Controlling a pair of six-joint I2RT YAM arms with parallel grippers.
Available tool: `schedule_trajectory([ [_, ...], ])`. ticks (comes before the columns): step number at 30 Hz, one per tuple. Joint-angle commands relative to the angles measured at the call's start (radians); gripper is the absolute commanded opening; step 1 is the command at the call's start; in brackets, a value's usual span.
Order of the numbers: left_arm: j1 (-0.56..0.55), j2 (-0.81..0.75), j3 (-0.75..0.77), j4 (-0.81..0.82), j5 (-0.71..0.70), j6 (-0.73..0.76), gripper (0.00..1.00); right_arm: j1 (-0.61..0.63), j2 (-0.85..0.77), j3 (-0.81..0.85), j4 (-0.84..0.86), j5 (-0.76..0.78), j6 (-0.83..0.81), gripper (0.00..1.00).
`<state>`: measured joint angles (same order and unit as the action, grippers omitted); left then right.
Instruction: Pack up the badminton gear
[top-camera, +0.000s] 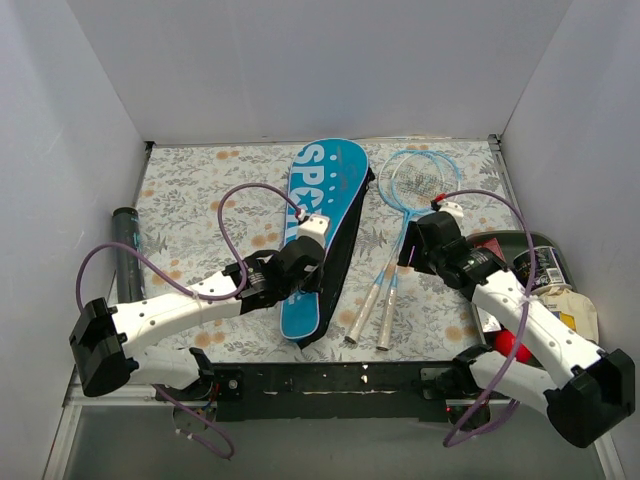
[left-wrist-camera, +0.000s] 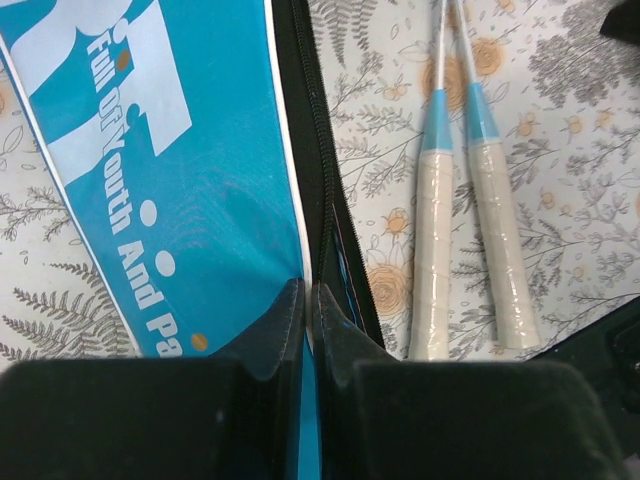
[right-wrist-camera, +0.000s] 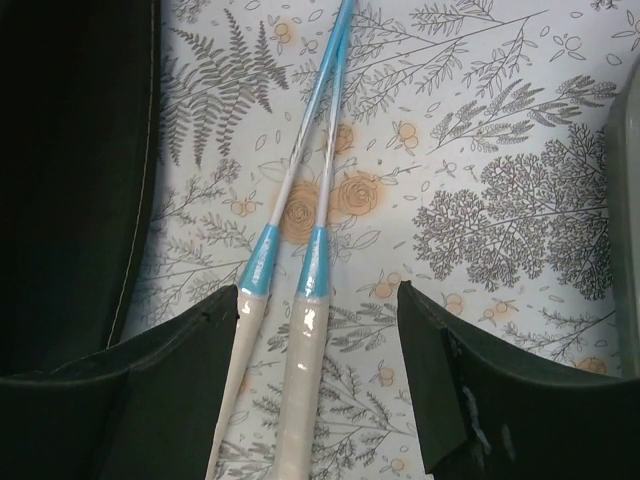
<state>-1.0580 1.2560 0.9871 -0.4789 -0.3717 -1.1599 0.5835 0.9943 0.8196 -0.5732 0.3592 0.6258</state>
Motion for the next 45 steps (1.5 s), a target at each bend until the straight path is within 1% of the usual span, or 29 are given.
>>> schedule_trajectory([
  [1, 0.015, -0.024, -0.041, 0.045, 0.005, 0.000, 0.00, -0.080, 0.082, -0.008, 0.142, -0.055, -0.070, 0.72],
  [10, 0.035, -0.030, -0.059, 0.072, 0.027, 0.014, 0.00, -0.209, 0.352, 0.087, 0.275, -0.100, -0.129, 0.65],
  [17, 0.039, -0.033, -0.065, 0.091, 0.053, 0.032, 0.00, -0.254, 0.521, 0.173, 0.345, -0.111, -0.135, 0.62],
  [21, 0.046, -0.029, -0.068, 0.095, 0.059, 0.046, 0.00, -0.260, 0.611, 0.226, 0.351, -0.112, -0.140, 0.59],
  [24, 0.052, -0.032, -0.071, 0.102, 0.068, 0.057, 0.00, -0.263, 0.659, 0.256, 0.349, -0.109, -0.138, 0.55],
  [32, 0.067, -0.032, -0.079, 0.108, 0.086, 0.072, 0.00, -0.267, 0.734, 0.305, 0.360, -0.100, -0.133, 0.51],
  [35, 0.073, -0.032, -0.085, 0.111, 0.094, 0.077, 0.00, -0.267, 0.753, 0.317, 0.360, -0.100, -0.133, 0.47],
  [39, 0.082, -0.033, -0.088, 0.117, 0.105, 0.080, 0.00, -0.269, 0.776, 0.328, 0.358, -0.109, -0.136, 0.37],
  [45, 0.092, -0.044, -0.097, 0.117, 0.111, 0.083, 0.00, -0.269, 0.796, 0.328, 0.360, -0.111, -0.132, 0.37],
])
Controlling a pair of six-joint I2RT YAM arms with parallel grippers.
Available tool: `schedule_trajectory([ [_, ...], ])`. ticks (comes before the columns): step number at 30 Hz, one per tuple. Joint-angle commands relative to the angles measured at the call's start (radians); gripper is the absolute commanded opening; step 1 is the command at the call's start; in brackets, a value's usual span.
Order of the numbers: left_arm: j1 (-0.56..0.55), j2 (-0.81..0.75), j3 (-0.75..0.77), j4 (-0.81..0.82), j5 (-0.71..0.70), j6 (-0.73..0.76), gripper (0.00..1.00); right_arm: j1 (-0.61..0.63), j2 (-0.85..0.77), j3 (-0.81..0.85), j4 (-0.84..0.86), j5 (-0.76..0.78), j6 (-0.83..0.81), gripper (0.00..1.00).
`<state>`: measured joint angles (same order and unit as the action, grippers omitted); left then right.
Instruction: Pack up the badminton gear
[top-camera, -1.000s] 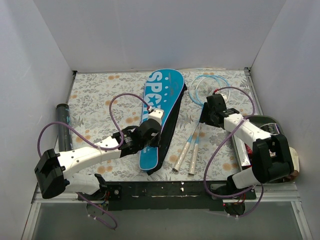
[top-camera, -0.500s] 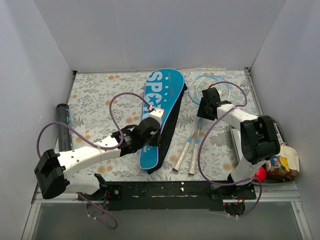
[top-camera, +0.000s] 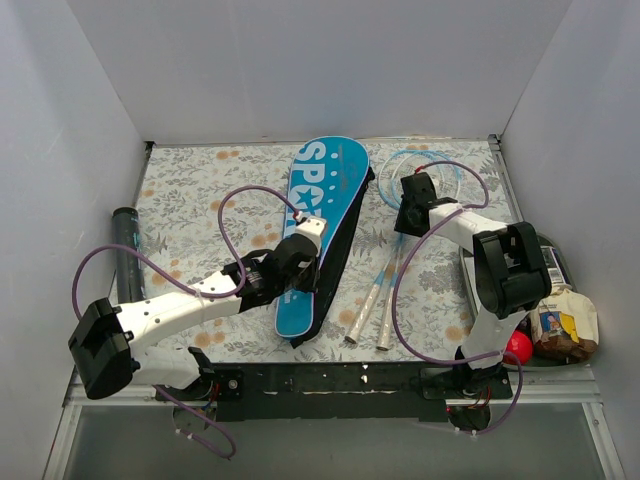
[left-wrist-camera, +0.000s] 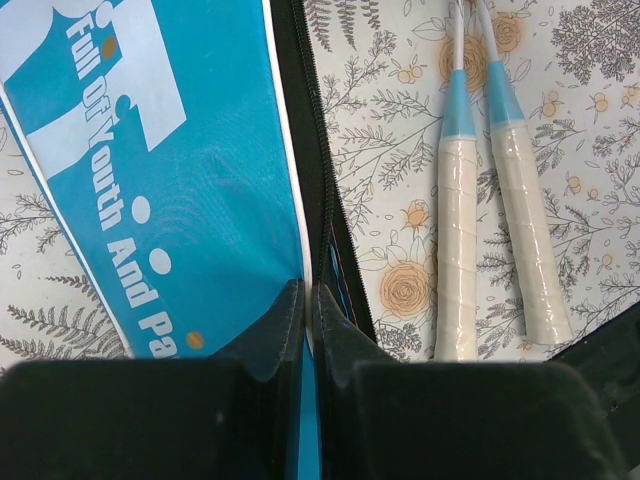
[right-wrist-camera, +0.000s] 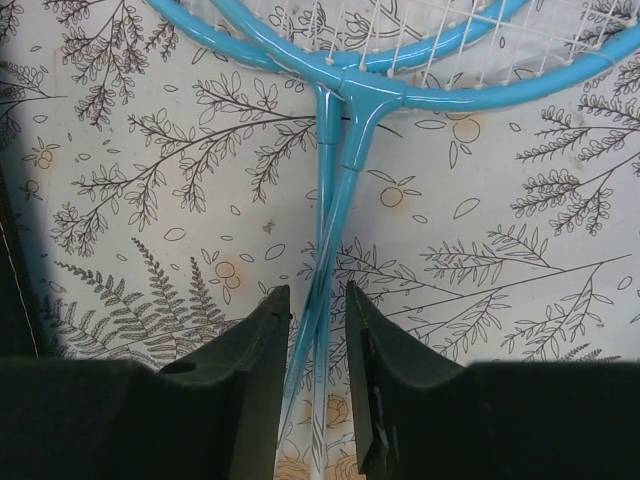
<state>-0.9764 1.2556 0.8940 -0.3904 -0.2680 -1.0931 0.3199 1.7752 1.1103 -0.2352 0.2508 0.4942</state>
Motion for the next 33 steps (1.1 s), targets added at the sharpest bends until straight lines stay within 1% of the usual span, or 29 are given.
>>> schedule_trajectory([
  [1, 0.011, -0.047, -0.006, 0.030, 0.010, 0.016, 0.00, -0.005, 0.015, 0.036, 0.020, -0.001, 0.000, 0.37],
  [7, 0.016, -0.058, -0.017, 0.028, 0.013, 0.018, 0.00, -0.005, 0.030, 0.040, 0.019, 0.010, 0.003, 0.38],
  [11, 0.021, -0.064, -0.018, 0.028, 0.016, 0.022, 0.00, -0.007, 0.046, 0.049, 0.017, 0.005, 0.004, 0.34],
  [12, 0.021, -0.065, -0.021, 0.028, 0.016, 0.022, 0.00, -0.007, 0.046, 0.051, 0.017, 0.005, 0.004, 0.31],
  [14, 0.024, -0.067, -0.023, 0.028, 0.019, 0.024, 0.00, -0.007, 0.052, 0.060, 0.013, 0.005, 0.006, 0.29],
  [15, 0.024, -0.068, -0.024, 0.028, 0.019, 0.024, 0.00, -0.005, 0.053, 0.063, 0.013, 0.005, 0.004, 0.26],
  [17, 0.025, -0.070, -0.027, 0.030, 0.023, 0.025, 0.00, -0.007, 0.055, 0.071, 0.005, 0.008, 0.001, 0.22],
  [18, 0.025, -0.068, -0.027, 0.030, 0.023, 0.025, 0.00, -0.007, 0.056, 0.072, 0.004, 0.007, 0.001, 0.17],
  [19, 0.025, -0.070, -0.026, 0.030, 0.024, 0.025, 0.00, -0.007, 0.056, 0.075, 0.002, 0.007, 0.003, 0.15],
  [20, 0.027, -0.068, -0.027, 0.030, 0.026, 0.025, 0.00, -0.007, 0.056, 0.075, 0.000, 0.005, 0.001, 0.10],
  [23, 0.028, -0.070, -0.027, 0.031, 0.026, 0.029, 0.00, -0.007, 0.052, 0.085, -0.006, 0.008, 0.001, 0.01],
  [33, 0.030, -0.070, -0.021, 0.031, 0.035, 0.027, 0.00, -0.007, -0.036, 0.094, -0.045, 0.010, 0.000, 0.01],
])
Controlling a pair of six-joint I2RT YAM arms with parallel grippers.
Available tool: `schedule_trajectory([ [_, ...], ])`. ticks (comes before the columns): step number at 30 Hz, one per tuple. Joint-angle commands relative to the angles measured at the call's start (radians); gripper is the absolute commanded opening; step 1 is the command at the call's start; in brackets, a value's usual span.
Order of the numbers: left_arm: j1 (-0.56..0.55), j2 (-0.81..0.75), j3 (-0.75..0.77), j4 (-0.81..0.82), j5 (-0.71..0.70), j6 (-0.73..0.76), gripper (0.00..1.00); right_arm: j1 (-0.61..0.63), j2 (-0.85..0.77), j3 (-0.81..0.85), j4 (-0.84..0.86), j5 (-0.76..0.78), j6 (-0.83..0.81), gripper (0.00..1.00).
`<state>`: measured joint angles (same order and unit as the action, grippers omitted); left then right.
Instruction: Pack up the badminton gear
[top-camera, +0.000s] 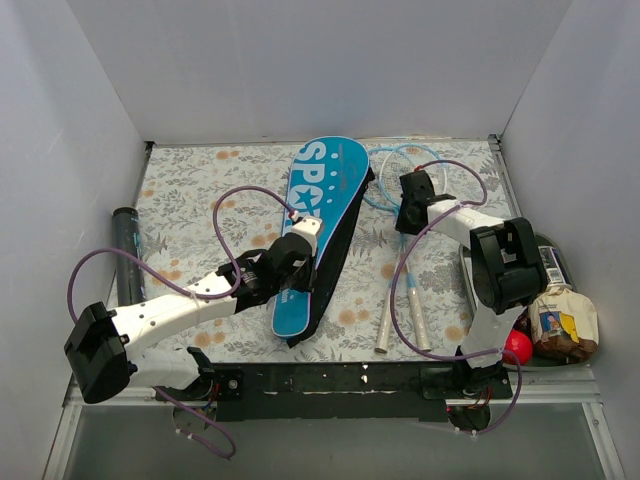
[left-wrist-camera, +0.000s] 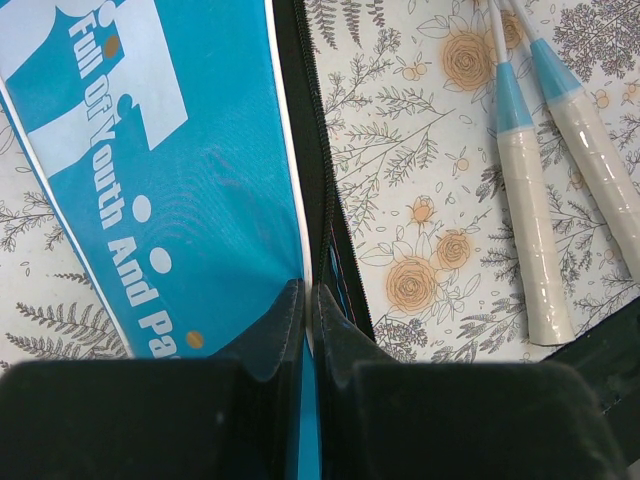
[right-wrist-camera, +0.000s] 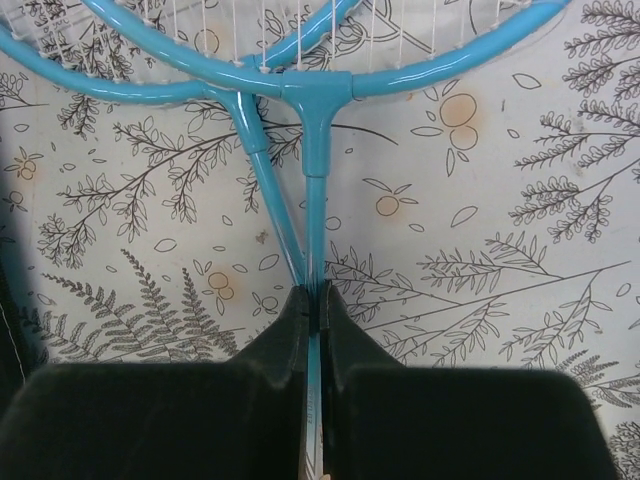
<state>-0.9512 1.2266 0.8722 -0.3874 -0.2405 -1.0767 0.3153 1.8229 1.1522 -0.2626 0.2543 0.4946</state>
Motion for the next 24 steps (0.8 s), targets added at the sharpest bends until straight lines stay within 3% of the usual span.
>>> schedule_trajectory([
  [1, 0.005, -0.041, 0.001, 0.027, 0.007, 0.009, 0.00, -0.001, -0.092, 0.056, -0.027, 0.003, -0.001, 0.01],
  [13, 0.011, -0.016, 0.028, 0.030, -0.006, 0.000, 0.00, 0.071, -0.417, -0.080, -0.162, 0.014, -0.013, 0.01],
  [24, 0.019, 0.033, 0.057, 0.041, -0.031, -0.031, 0.00, 0.332, -0.697, -0.264, -0.352, 0.025, 0.133, 0.01],
])
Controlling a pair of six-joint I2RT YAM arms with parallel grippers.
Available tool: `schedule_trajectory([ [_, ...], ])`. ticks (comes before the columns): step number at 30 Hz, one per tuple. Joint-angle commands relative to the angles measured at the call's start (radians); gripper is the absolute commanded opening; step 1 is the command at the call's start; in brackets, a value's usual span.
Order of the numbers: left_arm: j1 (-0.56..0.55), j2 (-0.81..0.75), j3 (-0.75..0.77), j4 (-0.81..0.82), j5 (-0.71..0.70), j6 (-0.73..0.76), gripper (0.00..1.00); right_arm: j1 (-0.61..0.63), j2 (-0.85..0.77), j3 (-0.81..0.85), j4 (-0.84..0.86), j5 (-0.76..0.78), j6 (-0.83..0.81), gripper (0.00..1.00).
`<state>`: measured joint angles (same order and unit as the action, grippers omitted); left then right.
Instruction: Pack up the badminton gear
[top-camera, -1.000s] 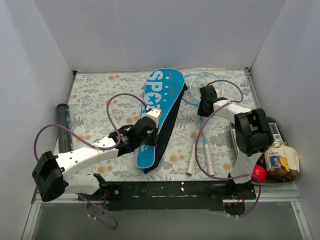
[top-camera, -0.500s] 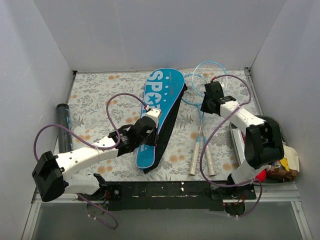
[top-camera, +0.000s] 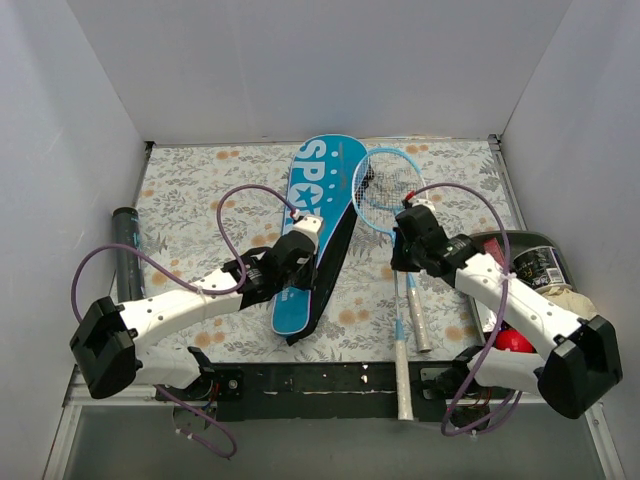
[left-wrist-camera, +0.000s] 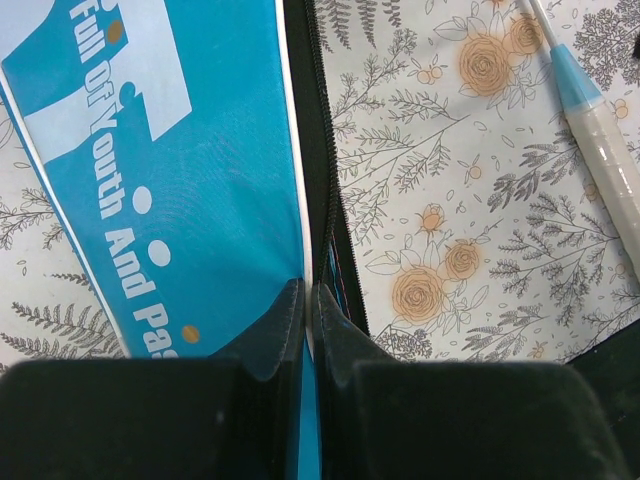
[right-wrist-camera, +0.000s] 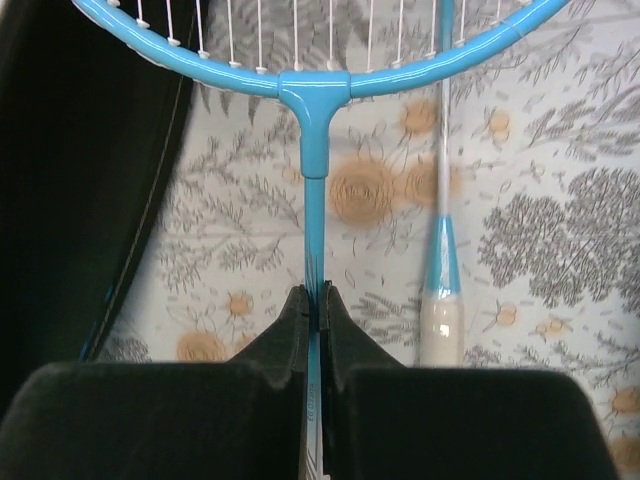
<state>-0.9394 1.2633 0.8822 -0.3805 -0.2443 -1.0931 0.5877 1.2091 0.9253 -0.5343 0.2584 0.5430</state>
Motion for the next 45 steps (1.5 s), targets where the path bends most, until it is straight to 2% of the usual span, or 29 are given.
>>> schedule_trajectory([
  [1, 0.008, -0.004, 0.050, 0.034, -0.027, -0.016, 0.00, 0.072, -0.118, -0.058, -0.102, 0.033, 0.098, 0.01],
  [10, 0.014, 0.011, 0.080, 0.031, -0.029, -0.022, 0.00, 0.172, -0.259, -0.201, -0.167, 0.028, 0.235, 0.01],
  [18, 0.013, 0.015, 0.083, 0.037, -0.026, -0.021, 0.00, 0.244, -0.203, -0.221, -0.139, 0.033, 0.261, 0.01],
  [27, 0.013, 0.008, 0.077, 0.035, -0.006, -0.013, 0.00, 0.264, 0.003, -0.105, -0.049, -0.004, 0.201, 0.01],
  [37, 0.013, -0.025, 0.032, 0.040, 0.037, -0.030, 0.00, 0.278, 0.343, 0.173, 0.005, -0.022, 0.103, 0.01],
  [45, 0.013, -0.077, -0.022, 0.054, 0.108, -0.044, 0.00, 0.239, 0.605, 0.374, 0.144, -0.061, 0.046, 0.01],
])
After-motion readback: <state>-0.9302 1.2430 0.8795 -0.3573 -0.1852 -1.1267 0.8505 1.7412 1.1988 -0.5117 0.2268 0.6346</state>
